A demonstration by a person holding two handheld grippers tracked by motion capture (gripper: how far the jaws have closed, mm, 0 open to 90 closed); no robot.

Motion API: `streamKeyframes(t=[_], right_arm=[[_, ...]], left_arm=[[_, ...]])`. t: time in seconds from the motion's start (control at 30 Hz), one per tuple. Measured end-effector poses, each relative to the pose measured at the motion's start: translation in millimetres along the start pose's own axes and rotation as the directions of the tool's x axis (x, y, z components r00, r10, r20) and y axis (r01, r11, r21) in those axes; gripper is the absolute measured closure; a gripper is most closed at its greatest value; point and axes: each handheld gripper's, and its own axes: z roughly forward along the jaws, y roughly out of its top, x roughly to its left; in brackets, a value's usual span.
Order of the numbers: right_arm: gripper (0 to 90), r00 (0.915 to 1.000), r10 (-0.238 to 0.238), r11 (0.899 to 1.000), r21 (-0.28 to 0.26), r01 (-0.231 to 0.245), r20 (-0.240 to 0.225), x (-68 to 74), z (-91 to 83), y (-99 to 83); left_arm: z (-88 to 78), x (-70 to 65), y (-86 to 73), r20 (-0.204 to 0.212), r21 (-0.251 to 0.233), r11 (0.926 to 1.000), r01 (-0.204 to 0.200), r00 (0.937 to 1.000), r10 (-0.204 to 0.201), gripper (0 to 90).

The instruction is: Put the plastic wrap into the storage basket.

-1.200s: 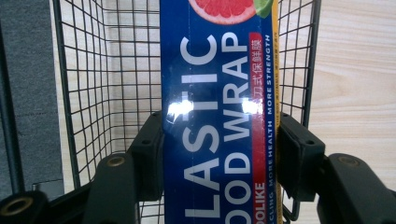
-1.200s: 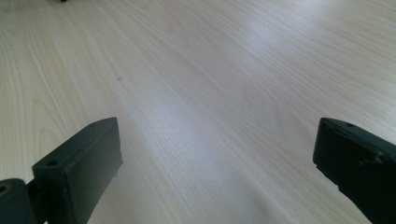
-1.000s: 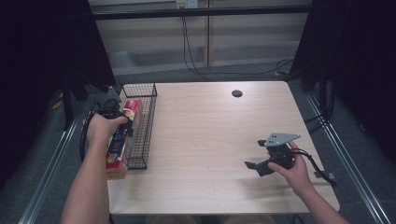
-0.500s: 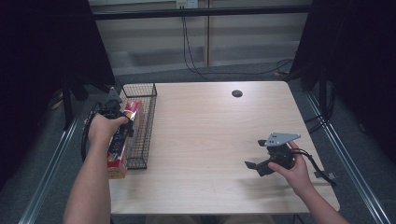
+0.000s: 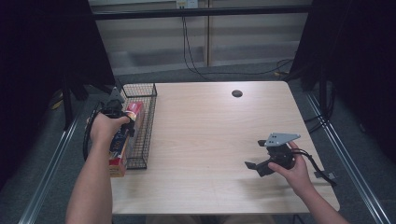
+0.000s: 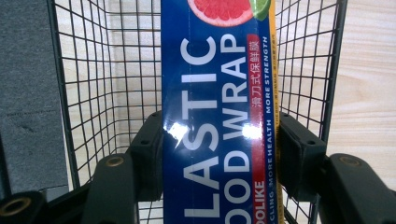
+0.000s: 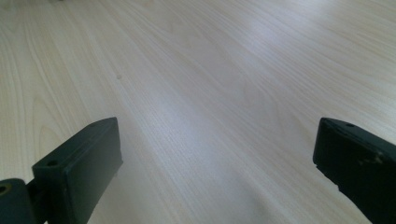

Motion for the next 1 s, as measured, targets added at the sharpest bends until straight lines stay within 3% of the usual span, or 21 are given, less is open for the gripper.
streamKeyframes(t=[0.3,1.0], right_arm=[[0.8,1.0,0.0,1.0,0.001,0.0,-0.005,0.0,0.2,0.0],[0.8,1.0,0.0,1.0,0.002,0.0,-0.007,0.4,0.2,0.1]], left_arm=[[1.5,1.1,2.4,-0.005,0.02,0.9998,-0.007,1.0,0.007,43.1],[2.3,2.7,0.7,-0.004,0.003,0.9999,-0.011,0.9999,0.011,41.4]])
